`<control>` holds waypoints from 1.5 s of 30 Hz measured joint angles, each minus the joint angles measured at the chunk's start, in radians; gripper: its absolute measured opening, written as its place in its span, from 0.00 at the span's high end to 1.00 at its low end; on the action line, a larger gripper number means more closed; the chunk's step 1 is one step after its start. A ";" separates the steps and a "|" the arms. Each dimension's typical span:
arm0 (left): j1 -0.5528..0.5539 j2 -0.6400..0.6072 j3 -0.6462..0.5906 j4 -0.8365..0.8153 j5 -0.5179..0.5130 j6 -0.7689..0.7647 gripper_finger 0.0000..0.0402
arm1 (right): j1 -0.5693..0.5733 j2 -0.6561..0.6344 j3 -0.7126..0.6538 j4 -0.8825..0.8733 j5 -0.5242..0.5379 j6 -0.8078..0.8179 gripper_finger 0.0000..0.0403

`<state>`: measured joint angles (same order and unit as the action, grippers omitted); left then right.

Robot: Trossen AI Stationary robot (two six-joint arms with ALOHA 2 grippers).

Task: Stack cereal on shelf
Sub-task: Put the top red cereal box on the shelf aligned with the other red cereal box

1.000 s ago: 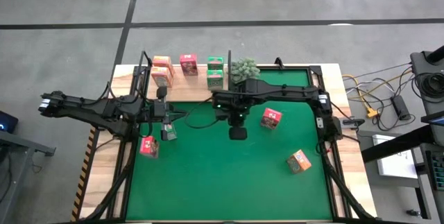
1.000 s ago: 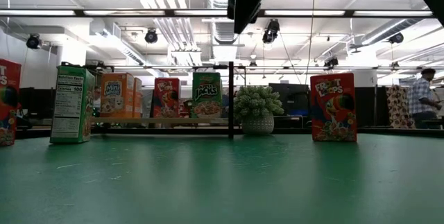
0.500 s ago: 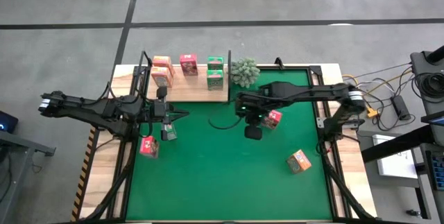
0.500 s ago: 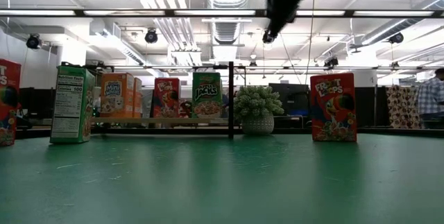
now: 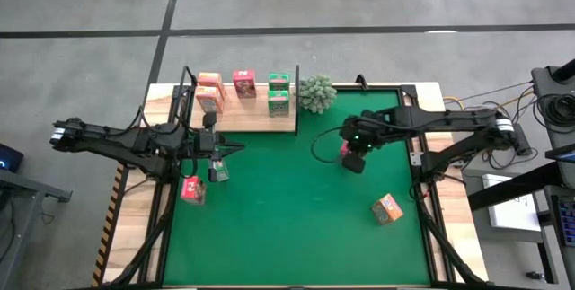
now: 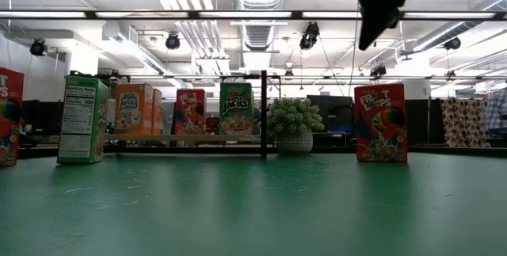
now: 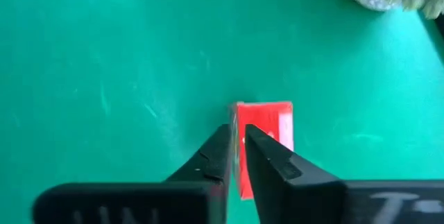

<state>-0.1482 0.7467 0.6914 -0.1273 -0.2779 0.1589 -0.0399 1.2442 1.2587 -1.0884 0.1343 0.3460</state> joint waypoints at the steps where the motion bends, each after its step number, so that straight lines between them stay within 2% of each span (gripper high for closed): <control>1: 0.000 0.000 0.000 0.000 0.000 0.000 1.00 | 0.000 -0.009 -0.016 0.006 -0.001 0.006 0.90; 13: 0.000 0.000 0.000 0.000 0.000 0.000 1.00 | 0.000 -0.022 -0.175 0.022 0.051 0.037 0.43; 17: 0.000 0.000 0.000 0.000 0.000 0.000 1.00 | 0.000 -0.024 -0.233 0.029 0.051 0.016 0.33; 20: 0.000 0.000 0.000 0.000 0.000 0.000 1.00 | 0.000 -0.024 -0.273 0.057 0.051 -0.003 0.30; 25: 0.000 0.000 0.000 0.000 0.000 0.000 1.00 | 0.000 -0.024 -0.312 0.113 0.051 -0.027 0.31; 40: 0.000 0.000 0.000 0.000 0.000 0.000 1.00 | 0.000 -0.024 -0.297 0.137 0.051 -0.025 0.59; 45: 0.000 0.000 0.000 -0.001 0.000 0.000 1.00 | 0.000 -0.024 -0.286 0.136 0.049 -0.024 0.64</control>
<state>-0.1479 0.7467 0.6914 -0.1280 -0.2779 0.1593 -0.0399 1.2198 0.9723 -0.9519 0.1837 0.3222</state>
